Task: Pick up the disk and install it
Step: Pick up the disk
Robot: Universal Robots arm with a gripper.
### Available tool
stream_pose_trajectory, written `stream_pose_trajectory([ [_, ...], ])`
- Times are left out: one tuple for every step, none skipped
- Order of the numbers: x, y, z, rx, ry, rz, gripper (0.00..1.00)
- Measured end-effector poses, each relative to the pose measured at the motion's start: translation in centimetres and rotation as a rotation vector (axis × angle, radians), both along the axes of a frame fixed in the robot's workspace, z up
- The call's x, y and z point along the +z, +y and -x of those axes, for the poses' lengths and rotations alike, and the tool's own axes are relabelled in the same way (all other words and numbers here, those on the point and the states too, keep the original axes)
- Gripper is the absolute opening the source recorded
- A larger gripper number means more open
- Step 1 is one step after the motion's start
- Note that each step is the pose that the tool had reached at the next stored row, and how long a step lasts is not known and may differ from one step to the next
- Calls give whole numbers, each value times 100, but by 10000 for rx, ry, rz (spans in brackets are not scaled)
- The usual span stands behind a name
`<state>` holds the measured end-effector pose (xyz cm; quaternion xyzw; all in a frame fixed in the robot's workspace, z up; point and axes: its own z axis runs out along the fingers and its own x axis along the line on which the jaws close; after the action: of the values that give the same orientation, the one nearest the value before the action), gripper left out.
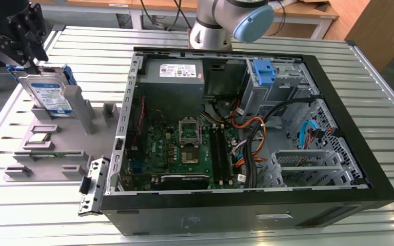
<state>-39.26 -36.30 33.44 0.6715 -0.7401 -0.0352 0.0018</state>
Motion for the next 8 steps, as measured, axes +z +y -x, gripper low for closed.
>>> stream_pose_trajectory([
  [0,0,0,0,0,0,47],
  [0,0,0,6,-1,0,47],
  [-1,0,0,44,-2,1,47],
  [-2,0,0,108,-6,0,47],
  [-3,0,0,174,-10,0,47],
  [-3,0,0,219,-12,0,47],
  [-3,0,0,232,-12,0,47],
  [-3,0,0,246,-13,0,47],
])
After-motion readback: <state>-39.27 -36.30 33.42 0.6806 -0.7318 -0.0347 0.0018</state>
